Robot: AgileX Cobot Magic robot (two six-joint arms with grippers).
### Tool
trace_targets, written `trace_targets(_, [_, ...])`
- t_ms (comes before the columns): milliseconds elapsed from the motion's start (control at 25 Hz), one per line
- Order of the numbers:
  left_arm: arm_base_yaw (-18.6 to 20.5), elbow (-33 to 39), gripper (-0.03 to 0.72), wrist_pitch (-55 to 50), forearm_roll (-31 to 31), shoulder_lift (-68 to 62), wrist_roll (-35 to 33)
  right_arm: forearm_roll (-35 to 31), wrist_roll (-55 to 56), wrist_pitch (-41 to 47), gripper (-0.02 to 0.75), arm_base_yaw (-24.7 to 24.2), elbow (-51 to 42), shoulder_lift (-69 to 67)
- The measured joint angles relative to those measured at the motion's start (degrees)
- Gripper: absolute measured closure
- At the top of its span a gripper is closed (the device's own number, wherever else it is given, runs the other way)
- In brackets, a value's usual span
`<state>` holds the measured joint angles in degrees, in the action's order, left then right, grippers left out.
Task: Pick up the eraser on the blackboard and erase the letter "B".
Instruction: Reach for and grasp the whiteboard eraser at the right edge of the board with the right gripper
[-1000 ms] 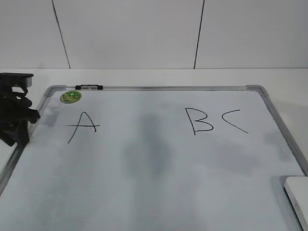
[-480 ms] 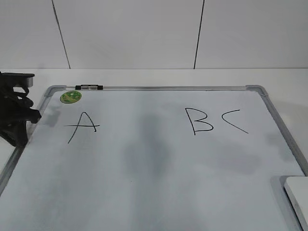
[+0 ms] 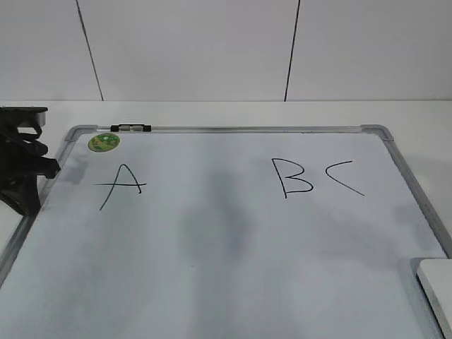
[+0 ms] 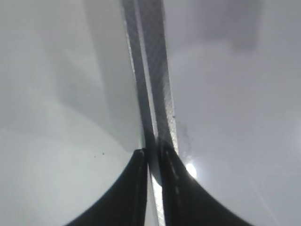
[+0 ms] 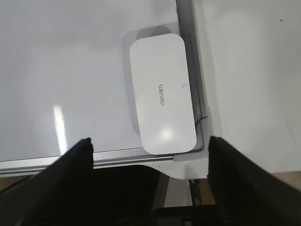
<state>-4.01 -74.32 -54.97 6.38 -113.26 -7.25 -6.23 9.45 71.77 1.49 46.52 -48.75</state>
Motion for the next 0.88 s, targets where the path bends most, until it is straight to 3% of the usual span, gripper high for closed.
trace_targets(120, [0.00,0.00,0.636,0.00,0.00,0.00,0.10,0.13,0.00,0.00,0.101,0.00,-1.48,-1.04])
trace_targets(240, [0.00,0.00,0.636,0.00,0.00,0.00,0.10,0.13,0.00,-0.15,0.077,0.00,-3.28,-2.05])
trace_targets(440, [0.00,0.00,0.636,0.00,0.00,0.00,0.10,-0.24,0.00,-0.66,0.071,0.00,-6.52,-4.06])
trace_targets(880, [0.00,0.00,0.636,0.10,0.09,0.00,0.10,1.22,-0.34,-10.85,0.069,0.00,-8.54,-14.05])
